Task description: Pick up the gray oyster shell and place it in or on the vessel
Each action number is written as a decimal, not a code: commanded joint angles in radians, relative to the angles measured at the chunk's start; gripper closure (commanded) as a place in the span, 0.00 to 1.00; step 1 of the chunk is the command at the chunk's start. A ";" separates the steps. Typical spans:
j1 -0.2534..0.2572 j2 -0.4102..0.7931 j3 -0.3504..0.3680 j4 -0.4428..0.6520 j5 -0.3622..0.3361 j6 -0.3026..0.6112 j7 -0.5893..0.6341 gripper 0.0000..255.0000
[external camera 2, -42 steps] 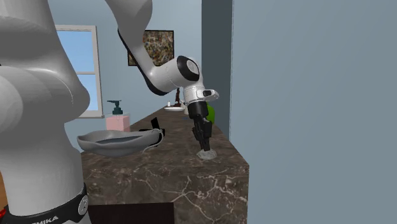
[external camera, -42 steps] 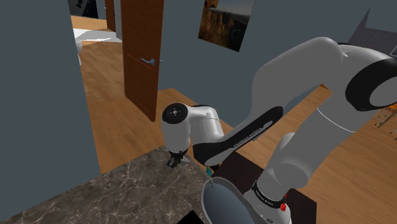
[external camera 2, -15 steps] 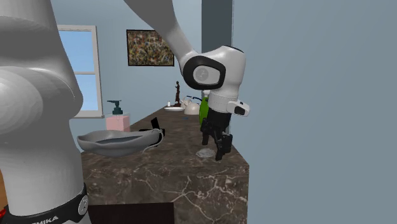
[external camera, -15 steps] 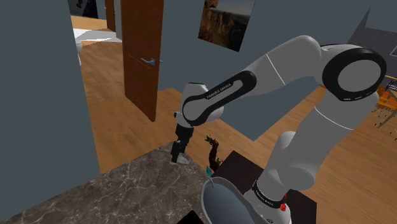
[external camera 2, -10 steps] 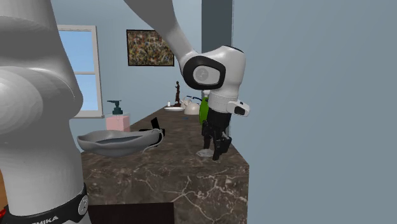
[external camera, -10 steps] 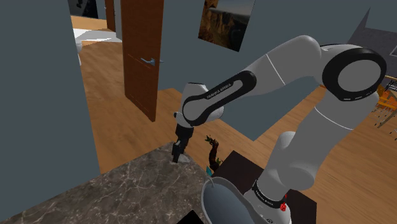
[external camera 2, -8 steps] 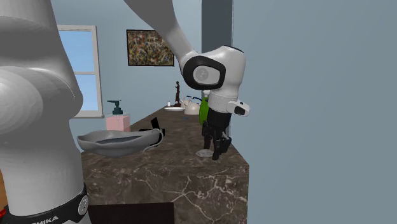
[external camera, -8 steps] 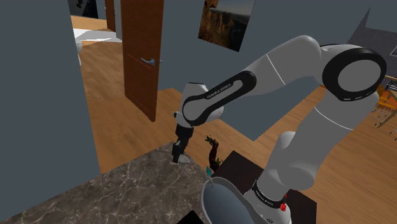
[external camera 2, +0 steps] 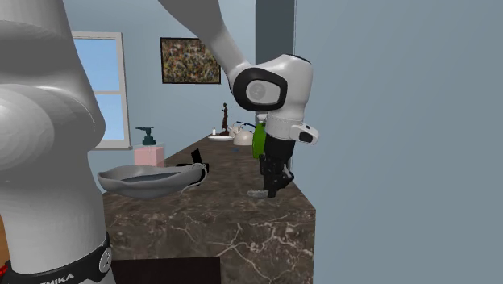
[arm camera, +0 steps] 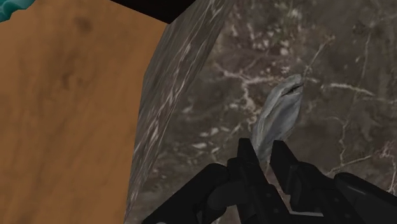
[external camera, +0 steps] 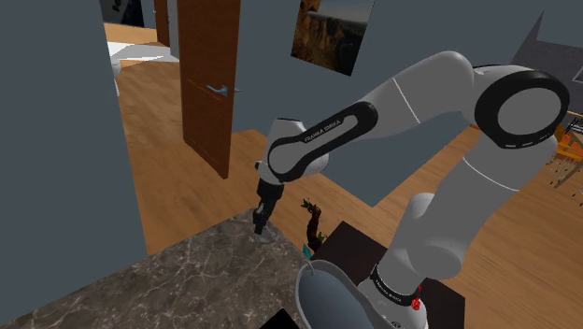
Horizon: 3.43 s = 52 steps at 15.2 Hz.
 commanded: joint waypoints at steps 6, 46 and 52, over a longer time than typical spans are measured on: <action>-0.006 -0.072 0.001 0.016 -0.032 -0.100 0.040 1.00; 0.112 -0.778 0.138 -0.137 0.035 -0.581 0.373 1.00; 0.214 -0.993 0.230 -0.216 0.131 -0.674 0.521 1.00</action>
